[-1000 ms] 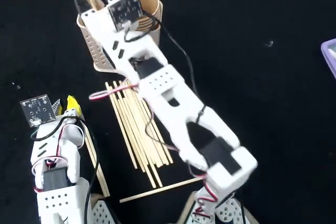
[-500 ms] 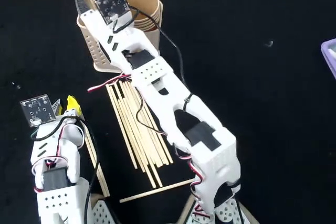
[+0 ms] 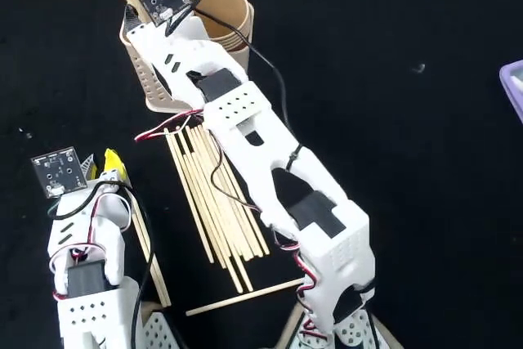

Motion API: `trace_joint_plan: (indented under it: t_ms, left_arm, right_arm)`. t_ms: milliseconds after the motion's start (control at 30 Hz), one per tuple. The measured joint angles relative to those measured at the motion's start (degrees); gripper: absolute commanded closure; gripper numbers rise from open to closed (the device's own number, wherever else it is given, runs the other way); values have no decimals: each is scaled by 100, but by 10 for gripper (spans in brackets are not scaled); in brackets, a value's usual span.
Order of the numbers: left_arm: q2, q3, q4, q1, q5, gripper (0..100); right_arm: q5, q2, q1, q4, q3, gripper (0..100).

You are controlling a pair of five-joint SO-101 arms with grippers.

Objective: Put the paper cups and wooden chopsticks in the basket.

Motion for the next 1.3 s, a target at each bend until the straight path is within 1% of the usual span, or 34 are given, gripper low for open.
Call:
trace_joint_plan:
  t_ms: [133, 233, 333, 567, 700, 833, 967, 1033, 1200, 1300]
  left_arm:
    - [0, 0, 0, 0, 0, 898]
    - [0, 0, 0, 0, 0, 898]
    - [0, 0, 0, 0, 0, 898]
    - [0, 0, 0, 0, 0, 898]
    - [0, 0, 0, 0, 0, 898]
    - [0, 0, 0, 0, 0, 898]
    - [0, 0, 0, 0, 0, 898]
    - [0, 0, 0, 0, 0, 898]
    - [0, 0, 0, 0, 0, 898]
    - [0, 0, 0, 0, 0, 898]
  right_arm:
    - [-9, -334, 0, 220, 18, 926]
    - [-9, -897, 0, 914, 18, 923]
    - [-9, -1670, 0, 2171, 18, 923]
    - [70, -3332, 0, 5793, 18, 923]
    - [1037, -3815, 0, 7367, 44, 923]
    - [2048, -4273, 0, 8404, 633, 920]
    - [3051, -5099, 0, 8545, 2031, 838]
    - [3341, -5662, 0, 8501, 2971, 809]
    - [3771, -6980, 0, 7640, 5538, 821]
    - [4018, -7402, -114, 7182, 6901, 819]
